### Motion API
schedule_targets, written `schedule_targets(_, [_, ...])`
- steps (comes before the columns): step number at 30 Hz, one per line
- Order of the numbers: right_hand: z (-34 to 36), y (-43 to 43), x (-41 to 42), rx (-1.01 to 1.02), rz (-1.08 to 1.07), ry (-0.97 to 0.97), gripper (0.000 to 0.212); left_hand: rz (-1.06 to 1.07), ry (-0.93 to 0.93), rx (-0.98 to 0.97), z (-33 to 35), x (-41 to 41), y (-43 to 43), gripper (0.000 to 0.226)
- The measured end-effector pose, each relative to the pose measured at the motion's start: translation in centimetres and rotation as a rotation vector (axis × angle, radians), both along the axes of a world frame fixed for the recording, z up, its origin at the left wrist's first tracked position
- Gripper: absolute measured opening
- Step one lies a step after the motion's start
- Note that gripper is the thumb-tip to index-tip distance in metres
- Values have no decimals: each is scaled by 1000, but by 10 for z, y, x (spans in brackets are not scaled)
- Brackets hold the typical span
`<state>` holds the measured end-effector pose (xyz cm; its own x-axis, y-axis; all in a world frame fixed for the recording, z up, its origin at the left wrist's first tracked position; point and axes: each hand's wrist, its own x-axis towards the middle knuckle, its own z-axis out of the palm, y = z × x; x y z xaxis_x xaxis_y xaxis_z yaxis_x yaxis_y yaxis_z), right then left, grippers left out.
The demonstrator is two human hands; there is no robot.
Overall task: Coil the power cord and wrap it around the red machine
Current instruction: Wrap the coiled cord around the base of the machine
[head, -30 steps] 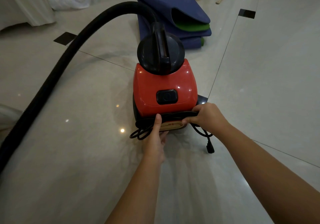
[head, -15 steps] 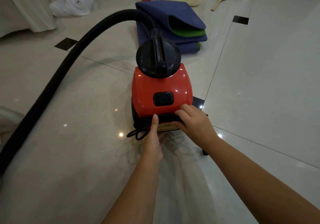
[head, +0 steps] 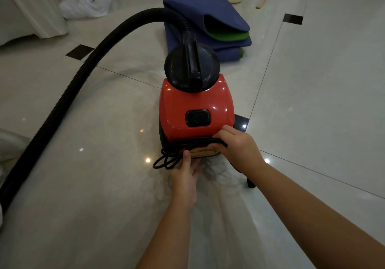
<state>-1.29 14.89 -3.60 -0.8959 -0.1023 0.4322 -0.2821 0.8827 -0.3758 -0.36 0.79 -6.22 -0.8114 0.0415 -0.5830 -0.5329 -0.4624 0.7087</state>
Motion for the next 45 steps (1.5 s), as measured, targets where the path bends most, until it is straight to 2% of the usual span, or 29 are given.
schedule_targets(4, [-2,0,3,0,-12,4,29,86,-49,-18,1,-5,4,46])
schedule_targets(8, [-5,4,3,-12,-32,34,29,122,-80,-19,2,-9,5,43])
schedule_targets(16, [-10,8,1,-209,-28,22,38,119,-97,15,0,-14,2,55])
schedule_targets(19, [-6,5,3,-324,-94,-88,31,127,-110,35,0,-14,2,48])
schedule_targets(22, [1,-1,4,-600,-264,-301,17,144,-137,57,-1,-16,2,39])
schedule_targets(24, [4,-2,1,-661,-358,-442,25,170,-176,79,-1,-19,2,33])
schedule_targets(26, [7,2,-3,-665,-408,-541,32,181,-207,98,-1,-19,3,30])
schedule_targets(29, [8,3,-5,-566,-458,-614,43,174,-206,102,-1,-19,3,35])
schedule_targets(34, [16,-1,-4,-424,-436,-556,41,155,-199,96,1,-16,7,50])
schedule_targets(40, [14,-2,2,-460,-416,-548,38,57,-171,157,7,-6,16,54])
schedule_targets(43, [17,0,3,-475,-409,-555,36,-5,-102,70,8,-3,21,56])
schedule_targets(45, [19,2,6,-415,-372,-540,38,-1,-95,15,8,-5,25,51])
